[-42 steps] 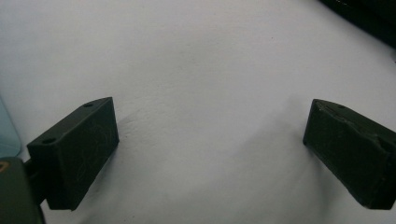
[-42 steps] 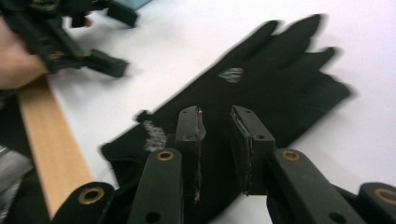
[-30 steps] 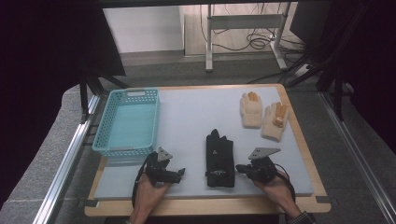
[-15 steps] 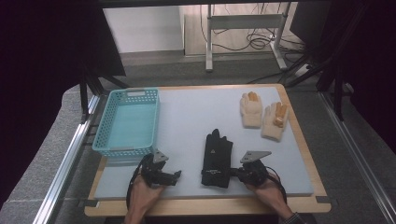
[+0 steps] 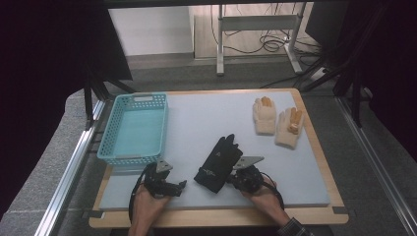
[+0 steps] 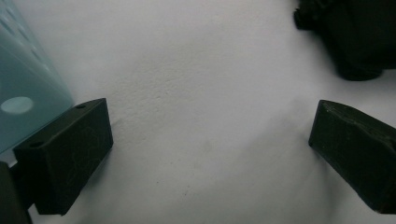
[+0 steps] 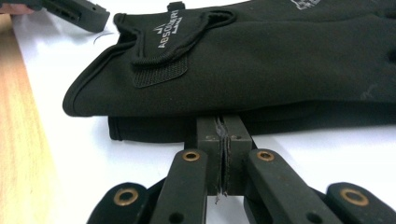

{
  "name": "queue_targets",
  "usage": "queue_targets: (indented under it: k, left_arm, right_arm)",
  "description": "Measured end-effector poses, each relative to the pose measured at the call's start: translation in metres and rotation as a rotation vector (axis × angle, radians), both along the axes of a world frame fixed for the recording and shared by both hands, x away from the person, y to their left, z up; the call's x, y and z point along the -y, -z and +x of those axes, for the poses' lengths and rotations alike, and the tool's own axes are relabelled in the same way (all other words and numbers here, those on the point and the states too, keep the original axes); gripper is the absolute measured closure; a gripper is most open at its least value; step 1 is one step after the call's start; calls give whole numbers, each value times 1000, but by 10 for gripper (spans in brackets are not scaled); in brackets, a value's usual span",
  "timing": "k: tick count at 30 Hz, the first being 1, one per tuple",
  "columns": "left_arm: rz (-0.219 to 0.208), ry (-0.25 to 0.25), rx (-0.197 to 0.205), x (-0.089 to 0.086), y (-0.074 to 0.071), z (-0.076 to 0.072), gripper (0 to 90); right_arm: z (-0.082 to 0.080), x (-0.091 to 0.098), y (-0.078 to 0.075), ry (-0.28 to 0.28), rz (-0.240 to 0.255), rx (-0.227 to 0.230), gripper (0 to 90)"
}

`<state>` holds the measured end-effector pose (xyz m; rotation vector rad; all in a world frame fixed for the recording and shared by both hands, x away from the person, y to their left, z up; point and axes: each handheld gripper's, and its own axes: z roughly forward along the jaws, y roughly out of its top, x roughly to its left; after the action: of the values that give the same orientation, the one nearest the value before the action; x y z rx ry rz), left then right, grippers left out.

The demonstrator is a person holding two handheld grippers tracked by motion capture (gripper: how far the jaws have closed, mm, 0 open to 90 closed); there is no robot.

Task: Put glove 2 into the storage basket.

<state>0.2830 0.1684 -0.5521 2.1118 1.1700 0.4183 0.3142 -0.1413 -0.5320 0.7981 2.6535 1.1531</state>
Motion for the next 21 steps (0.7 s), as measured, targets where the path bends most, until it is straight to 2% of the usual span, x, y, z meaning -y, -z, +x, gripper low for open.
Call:
queue_targets:
  k: [7, 10, 16, 21]
  left_arm:
    - [-9, -12, -2, 0, 1, 0, 0]
    - [-10, -13, 0, 0, 1, 0, 0]
    - [-10, -14, 0, 0, 1, 0, 0]
    - [-10, -14, 0, 0, 1, 0, 0]
  right_arm:
    - [6, -19, 1, -3, -6, 22, 868]
    - [6, -21, 2, -2, -7, 29, 867]
    - [2, -16, -1, -3, -7, 21, 842]
    - [1, 0, -10, 11, -2, 49, 795]
